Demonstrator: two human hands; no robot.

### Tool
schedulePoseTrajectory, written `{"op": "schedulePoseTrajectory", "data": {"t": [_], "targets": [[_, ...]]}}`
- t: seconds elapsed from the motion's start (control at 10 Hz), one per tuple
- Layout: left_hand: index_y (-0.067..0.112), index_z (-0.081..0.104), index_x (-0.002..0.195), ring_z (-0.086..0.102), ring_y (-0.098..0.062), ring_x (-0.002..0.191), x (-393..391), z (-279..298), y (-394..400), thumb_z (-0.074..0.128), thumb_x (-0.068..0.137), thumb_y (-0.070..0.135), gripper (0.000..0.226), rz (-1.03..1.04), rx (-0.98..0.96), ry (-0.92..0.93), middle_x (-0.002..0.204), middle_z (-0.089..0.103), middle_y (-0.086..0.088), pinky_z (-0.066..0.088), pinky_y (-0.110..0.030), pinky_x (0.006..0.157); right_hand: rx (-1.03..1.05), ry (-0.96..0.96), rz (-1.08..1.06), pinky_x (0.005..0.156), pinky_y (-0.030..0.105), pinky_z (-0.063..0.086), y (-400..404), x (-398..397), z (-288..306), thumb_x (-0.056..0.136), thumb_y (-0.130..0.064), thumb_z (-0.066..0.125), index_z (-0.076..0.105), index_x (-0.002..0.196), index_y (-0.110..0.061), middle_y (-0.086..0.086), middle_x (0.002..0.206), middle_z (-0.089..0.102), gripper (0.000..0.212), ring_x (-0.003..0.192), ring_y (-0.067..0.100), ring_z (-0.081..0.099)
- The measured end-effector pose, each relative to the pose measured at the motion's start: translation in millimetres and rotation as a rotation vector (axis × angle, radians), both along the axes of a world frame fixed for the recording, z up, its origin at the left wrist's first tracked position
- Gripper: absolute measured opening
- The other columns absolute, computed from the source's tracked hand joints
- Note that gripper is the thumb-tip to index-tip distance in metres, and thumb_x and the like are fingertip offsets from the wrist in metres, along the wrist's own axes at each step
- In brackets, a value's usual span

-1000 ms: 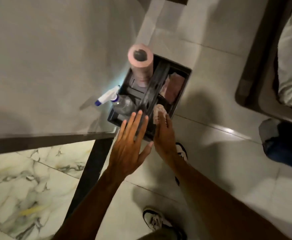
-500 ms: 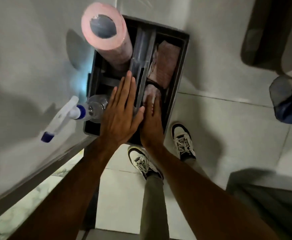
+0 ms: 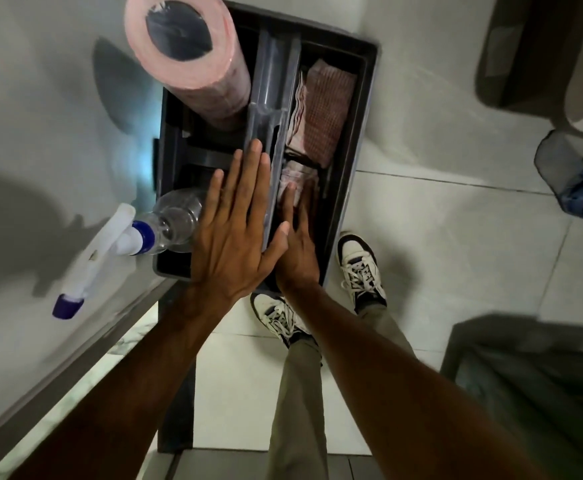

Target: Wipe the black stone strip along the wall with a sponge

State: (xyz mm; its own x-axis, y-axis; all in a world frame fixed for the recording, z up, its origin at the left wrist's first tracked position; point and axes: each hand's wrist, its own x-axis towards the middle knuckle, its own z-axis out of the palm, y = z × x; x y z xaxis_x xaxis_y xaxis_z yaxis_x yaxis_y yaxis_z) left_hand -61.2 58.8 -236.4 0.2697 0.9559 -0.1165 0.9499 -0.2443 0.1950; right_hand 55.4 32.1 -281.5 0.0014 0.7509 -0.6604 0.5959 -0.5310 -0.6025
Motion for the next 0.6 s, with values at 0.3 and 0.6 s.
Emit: {"op": "schedulePoseTrajectory", "data": {"t": [0.3, 0.6], "targets": [[0.005, 0.008, 0.173, 0.005, -0.032, 0.170, 16, 72, 7, 0.020, 0.111, 0.056, 0.080, 0.067, -0.161, -0.062, 0.182, 0.005, -0.019, 0.016, -0.059, 0.136, 0.040, -0.156, 0.305, 0.137, 0.034, 0.017, 17, 29, 69, 0.116, -0.040, 0.051, -0.004, 0.177, -0.021, 0.007, 0.185, -0.020, 0.084, 0.172, 0.025, -0.014], [0.006, 0.030, 0.169, 0.026, -0.033, 0.166, 69, 354, -9, 0.036, 0.111, 0.048, 0.072, 0.224, 0.217, -0.247, 0.180, 0.026, -0.014, 0.028, -0.057, 0.132, 0.618, 0.192, 0.046, 0.106, 0.006, 0.052, 101, 126, 383, 0.113, -0.059, 0.048, 0.059, 0.139, -0.059, -0.025, 0.137, 0.075, 0.029, 0.122, -0.009, 0.071]]}}
